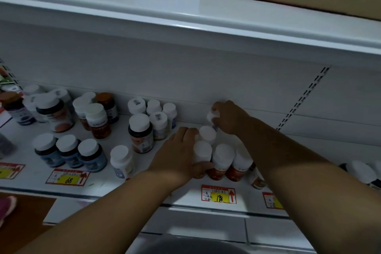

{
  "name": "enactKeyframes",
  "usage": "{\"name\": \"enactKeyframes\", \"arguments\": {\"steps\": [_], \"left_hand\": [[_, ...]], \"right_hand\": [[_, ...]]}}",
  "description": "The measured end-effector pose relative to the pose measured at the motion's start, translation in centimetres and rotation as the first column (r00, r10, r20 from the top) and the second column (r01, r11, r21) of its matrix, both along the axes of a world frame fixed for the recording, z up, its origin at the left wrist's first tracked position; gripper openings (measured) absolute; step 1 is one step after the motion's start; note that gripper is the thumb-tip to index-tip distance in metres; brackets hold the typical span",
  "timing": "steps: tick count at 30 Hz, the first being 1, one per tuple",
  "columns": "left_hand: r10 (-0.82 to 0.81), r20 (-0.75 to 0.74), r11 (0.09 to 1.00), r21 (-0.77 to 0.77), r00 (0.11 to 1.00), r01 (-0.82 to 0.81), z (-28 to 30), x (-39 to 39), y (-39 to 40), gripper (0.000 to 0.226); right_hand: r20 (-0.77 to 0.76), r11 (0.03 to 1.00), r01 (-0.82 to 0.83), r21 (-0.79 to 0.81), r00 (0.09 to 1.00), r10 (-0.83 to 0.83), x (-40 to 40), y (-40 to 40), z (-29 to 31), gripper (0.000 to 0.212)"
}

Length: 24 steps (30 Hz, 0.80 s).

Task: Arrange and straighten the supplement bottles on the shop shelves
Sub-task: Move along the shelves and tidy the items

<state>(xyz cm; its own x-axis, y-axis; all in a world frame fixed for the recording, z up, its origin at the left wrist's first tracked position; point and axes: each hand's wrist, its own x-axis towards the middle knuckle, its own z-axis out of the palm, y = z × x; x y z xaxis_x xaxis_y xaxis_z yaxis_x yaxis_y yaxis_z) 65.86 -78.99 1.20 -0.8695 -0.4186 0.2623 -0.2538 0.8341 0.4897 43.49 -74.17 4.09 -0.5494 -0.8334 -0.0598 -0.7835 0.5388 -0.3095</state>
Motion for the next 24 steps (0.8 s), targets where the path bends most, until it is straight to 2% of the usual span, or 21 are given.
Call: {"name": "enactKeyframes", "arguments": {"steps": [3, 8, 11, 15, 17, 19, 21, 24], "left_hand": [[0.004, -0.04, 1.0, -0.012, 0.999, -0.005, 0.8, 0.1, -0.1, 0.084], [0.034, -0.084, 0.999, -0.023, 0.996, -0.036, 1.7, -0.1, -0.5, 0.074], [0.04, -0.116, 0.998, 0.043, 0.992, -0.035, 2.3, -0.2, -0.6, 0.074], [0.115, -0.191, 0.985, 0.148, 0.975, -0.087, 3.3, -0.7, 0.1, 0.089], [0.142, -0.222, 0.976, 0.195, 0.965, -0.099, 3.9, -1.0, 0.7, 0.092], [0.139, -0.238, 0.971, 0.221, 0.961, -0.086, 4.2, -1.0, 1.3, 0.089], [0.118, -0.241, 0.969, 0.238, 0.963, -0.059, 4.4, -0.7, 2.0, 0.084], [0.117, -0.227, 0.962, 0.267, 0.967, -0.054, 4.1, 0.5, 2.4, 0.074]], "right_hand": [[-0.034, 0.997, -0.051, -0.063, 0.998, 0.049, -0.3, -0.7, -0.8, 0.039], [-0.075, 0.997, 0.014, -0.073, 0.997, -0.02, -0.6, -0.6, -0.7, 0.029], [0.054, 0.961, 0.142, -0.237, 0.99, -0.133, -0.2, 0.8, 0.8, 0.04], [0.174, 0.789, 0.294, -0.54, 0.956, -0.237, 1.6, 3.9, 3.6, 0.038], [0.325, 0.677, 0.391, -0.623, 0.917, -0.231, 3.5, 5.4, 4.8, 0.042], [0.531, 0.586, 0.513, -0.628, 0.832, -0.159, 5.9, 6.3, 5.9, 0.051], [0.618, 0.577, 0.549, -0.605, 0.78, -0.095, 7.9, 6.6, 6.6, 0.057], [0.56, 0.662, 0.457, -0.594, 0.826, -0.068, 10.4, 6.0, 6.8, 0.058]]}}
